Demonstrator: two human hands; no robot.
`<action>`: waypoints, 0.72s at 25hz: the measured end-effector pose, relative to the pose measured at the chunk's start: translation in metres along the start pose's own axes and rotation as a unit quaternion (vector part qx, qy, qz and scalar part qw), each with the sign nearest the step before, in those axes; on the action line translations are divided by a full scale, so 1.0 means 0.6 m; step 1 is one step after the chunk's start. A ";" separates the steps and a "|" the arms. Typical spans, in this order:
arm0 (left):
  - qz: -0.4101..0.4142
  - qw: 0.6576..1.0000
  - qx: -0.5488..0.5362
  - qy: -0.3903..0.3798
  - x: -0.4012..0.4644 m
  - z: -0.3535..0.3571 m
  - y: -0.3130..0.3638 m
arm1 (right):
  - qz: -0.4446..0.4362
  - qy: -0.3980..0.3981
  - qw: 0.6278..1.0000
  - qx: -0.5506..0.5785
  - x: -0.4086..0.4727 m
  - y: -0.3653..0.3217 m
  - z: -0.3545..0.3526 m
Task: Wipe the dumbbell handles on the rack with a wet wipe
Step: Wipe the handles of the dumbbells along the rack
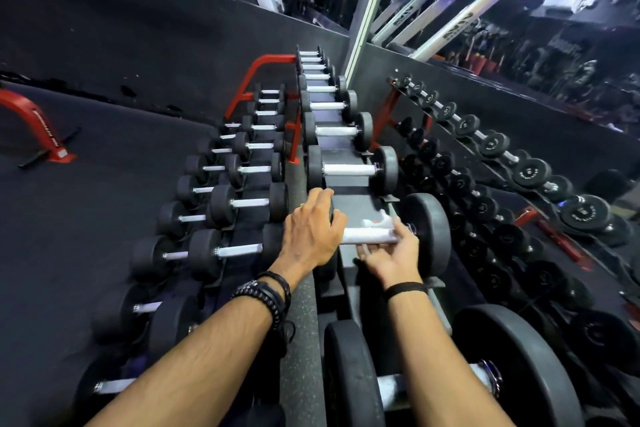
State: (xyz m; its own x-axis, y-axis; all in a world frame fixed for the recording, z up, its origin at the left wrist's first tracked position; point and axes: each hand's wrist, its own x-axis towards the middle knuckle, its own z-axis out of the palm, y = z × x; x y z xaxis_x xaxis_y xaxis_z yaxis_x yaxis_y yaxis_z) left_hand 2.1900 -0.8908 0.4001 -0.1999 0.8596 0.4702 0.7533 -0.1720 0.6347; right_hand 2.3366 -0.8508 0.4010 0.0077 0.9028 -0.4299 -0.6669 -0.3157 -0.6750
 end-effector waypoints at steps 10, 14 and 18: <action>-0.007 1.000 0.004 -0.007 -0.004 -0.002 0.000 | 0.060 -0.014 0.991 -0.120 0.013 0.041 0.028; 0.001 1.000 0.008 -0.013 -0.004 -0.005 0.001 | 0.017 0.018 0.984 -0.175 0.006 0.023 0.017; 0.002 1.000 -0.001 -0.006 -0.005 -0.004 -0.001 | -0.032 0.063 0.985 -0.159 0.003 -0.011 0.000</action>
State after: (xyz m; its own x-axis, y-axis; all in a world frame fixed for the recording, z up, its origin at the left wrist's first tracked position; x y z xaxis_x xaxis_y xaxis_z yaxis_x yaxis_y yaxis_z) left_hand 2.1884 -0.8944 0.4001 -0.1891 0.8643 0.4661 0.7532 -0.1769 0.6336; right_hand 2.3410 -0.8468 0.4048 0.1484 0.8865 -0.4383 -0.3955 -0.3530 -0.8479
